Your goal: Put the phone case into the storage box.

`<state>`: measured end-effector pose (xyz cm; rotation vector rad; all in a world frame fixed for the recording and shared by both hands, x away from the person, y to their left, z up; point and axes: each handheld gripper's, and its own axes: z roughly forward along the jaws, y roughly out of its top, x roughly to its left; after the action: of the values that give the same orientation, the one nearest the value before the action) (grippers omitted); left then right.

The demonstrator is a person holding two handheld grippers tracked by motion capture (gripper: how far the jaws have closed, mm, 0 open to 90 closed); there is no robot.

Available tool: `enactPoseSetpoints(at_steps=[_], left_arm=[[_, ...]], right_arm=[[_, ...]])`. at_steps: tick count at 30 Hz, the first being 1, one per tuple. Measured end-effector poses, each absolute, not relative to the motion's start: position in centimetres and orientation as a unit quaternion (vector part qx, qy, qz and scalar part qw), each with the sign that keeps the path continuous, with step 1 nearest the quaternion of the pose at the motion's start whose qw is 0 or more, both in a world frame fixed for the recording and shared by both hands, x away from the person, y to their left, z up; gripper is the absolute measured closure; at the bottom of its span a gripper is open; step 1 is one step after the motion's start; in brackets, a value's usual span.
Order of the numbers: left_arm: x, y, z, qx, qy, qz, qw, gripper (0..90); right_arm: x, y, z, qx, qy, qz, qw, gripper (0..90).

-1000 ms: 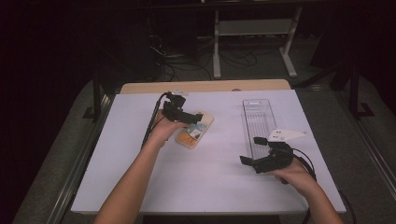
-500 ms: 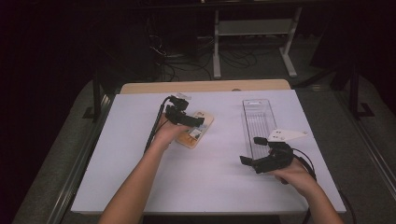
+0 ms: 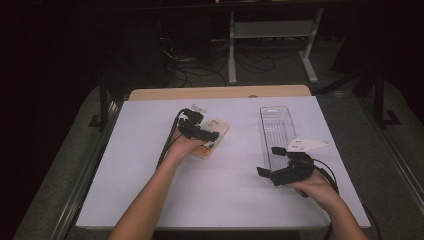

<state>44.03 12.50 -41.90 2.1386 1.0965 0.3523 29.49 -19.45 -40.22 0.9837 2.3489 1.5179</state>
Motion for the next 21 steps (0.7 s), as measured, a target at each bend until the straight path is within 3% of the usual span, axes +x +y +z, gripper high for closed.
enactPoseSetpoints(at_steps=[21], left_arm=[[43.6, 11.7, -44.2, 0.842, 0.418, 0.146, 0.306, 0.0]], right_arm=[[29.5, -19.5, -40.2, 0.33, 0.789, 0.511, 0.088, 3.9]])
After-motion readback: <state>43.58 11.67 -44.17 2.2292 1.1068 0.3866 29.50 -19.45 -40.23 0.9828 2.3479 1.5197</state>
